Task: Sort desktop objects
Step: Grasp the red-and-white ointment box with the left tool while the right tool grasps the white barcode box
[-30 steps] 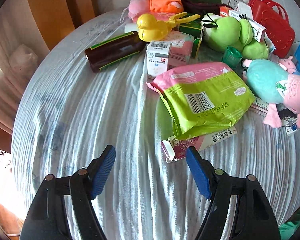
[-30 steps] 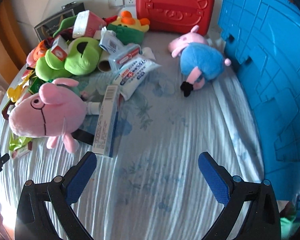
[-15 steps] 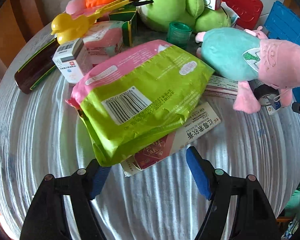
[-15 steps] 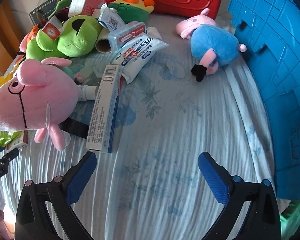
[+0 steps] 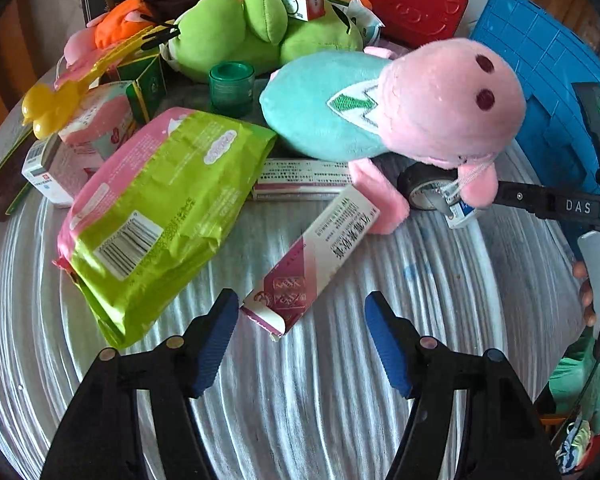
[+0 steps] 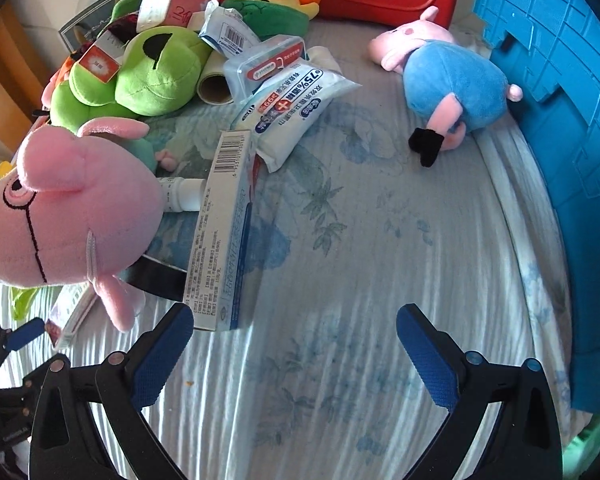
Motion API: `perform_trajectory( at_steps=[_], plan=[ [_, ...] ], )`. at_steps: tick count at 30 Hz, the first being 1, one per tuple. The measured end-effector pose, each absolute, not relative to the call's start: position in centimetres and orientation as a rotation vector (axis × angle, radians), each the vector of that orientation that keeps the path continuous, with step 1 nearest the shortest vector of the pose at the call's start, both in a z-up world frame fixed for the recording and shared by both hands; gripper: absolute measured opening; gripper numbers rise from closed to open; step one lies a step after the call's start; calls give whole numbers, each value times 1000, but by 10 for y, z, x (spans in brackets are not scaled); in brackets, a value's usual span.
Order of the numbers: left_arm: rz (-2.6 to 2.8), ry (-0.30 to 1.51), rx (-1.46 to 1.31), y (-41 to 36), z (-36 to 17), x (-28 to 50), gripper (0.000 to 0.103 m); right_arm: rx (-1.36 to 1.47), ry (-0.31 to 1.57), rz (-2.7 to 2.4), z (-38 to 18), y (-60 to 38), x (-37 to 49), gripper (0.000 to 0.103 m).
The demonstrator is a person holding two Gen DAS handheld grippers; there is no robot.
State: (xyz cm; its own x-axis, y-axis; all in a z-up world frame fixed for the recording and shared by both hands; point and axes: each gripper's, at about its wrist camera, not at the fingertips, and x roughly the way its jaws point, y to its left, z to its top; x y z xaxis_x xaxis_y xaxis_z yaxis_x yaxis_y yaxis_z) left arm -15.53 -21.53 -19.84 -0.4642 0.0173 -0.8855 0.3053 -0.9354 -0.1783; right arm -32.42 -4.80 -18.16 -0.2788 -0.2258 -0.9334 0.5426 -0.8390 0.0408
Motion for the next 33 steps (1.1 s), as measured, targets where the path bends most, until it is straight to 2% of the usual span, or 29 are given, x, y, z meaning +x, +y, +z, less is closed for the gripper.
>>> perform_trajectory(
  at_steps=[6,8,10,12,13,14,20,23,30,33],
  plan=[
    [-2431,487,1567,-220,-215,-186,62,1504,369,-2115,-184,-65,-335,103],
    [-2443,477,1550,-215,-211,-189,56,1491,383,-2114,-185,-71,-337,102],
    [-2447,476,1543,-209,-208,-192,50,1475,383,-2111,-183,-74,-338,96],
    [-2454,471,1529,-205,-203,-193,49,1464,370,-2098,-180,-78,-340,74],
    [-2464,482,1523,-204,-200,-193,48,1468,375,-2091,-179,-80,-341,67],
    [-2476,489,1513,-203,-196,-192,47,1477,382,-2076,-180,-83,-342,54],
    [-2486,492,1585,-199,-194,-195,46,1481,383,-2056,-181,-85,-346,48],
    [-2503,399,1638,-185,-195,-191,46,1489,420,-2054,-180,-82,-342,46],
    [-2469,362,1658,-186,-188,-175,46,1502,453,-2087,-173,-60,-338,46],
    [-2478,396,1623,-192,-180,-183,46,1494,397,-2058,-172,-56,-337,54]
  ],
)
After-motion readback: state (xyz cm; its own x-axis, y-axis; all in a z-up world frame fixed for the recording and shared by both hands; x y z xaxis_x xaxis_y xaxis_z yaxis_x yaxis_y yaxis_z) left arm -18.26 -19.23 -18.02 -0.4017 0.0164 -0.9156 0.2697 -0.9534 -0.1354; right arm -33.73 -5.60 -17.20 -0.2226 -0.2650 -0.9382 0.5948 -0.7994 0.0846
